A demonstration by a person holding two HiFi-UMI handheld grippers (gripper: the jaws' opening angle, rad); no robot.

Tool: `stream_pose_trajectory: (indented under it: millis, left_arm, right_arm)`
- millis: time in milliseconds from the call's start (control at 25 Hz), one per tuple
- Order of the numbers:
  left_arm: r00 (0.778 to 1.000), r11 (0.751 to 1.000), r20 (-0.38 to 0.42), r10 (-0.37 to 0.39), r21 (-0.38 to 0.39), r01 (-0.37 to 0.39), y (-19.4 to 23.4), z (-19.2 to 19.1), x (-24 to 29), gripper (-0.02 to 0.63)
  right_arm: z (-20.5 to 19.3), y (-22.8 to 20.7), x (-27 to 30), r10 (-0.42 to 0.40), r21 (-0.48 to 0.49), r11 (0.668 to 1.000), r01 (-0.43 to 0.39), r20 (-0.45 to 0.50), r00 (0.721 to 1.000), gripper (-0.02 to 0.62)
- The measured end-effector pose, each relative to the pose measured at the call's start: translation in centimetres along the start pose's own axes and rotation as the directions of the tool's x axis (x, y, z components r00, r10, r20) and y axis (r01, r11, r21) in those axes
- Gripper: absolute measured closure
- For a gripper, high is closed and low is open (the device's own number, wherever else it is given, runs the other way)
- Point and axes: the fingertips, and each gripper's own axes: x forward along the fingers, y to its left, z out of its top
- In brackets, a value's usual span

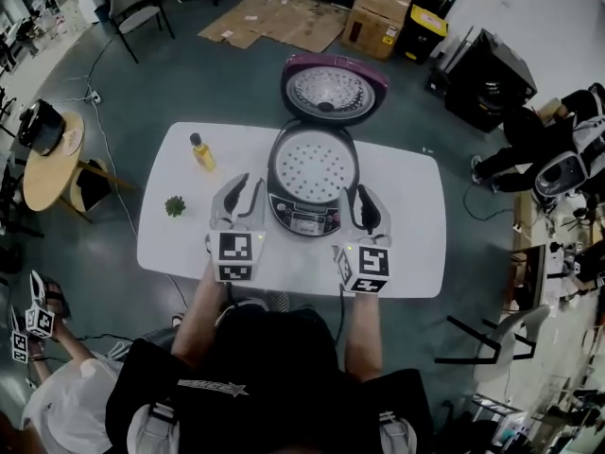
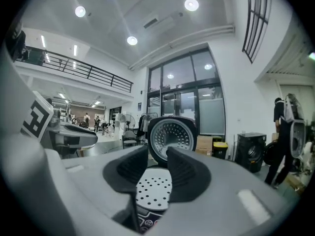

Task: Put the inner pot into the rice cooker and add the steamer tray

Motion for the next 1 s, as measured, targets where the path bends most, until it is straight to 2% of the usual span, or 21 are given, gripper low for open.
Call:
stream_pose_trajectory:
  millis: [280,520,640,1000]
  left_arm:
    - [0.999,0.999,0.014,0.047,0.005,-0.047,0.1,-0.3,-5.5,0.534]
    - [0.999,0.999,0.001,0.049,-0.010,-0.049,-1.1,-1.6,-8.6,0.562]
    - [0.999,0.999,-0.013,0.041,-0.017,-0.041,-1.4,-2.1,-9.4,0.577]
    - [0.999,0.999,-0.011,0.043,-0.015,-0.043,-1.7,-2.1,-9.7,0.586]
  right_arm:
    - [0.1,3.0,-4.3,0.034,-0.027,0.999,-0.033,0.036,0.999,0.499]
    - [-1.7,4.1,-7.0,0.031,-0.011,0.999,-0.031,0.026,0.999,0.561]
    - [-2.2,4.1,-7.8,0.024,-0.003,1.000,-0.024,0.018,1.000,0.588]
    - [-2.1,4.1,-8.0,0.018,-0.014,1.000,-0.018,0.015,1.000,0.589]
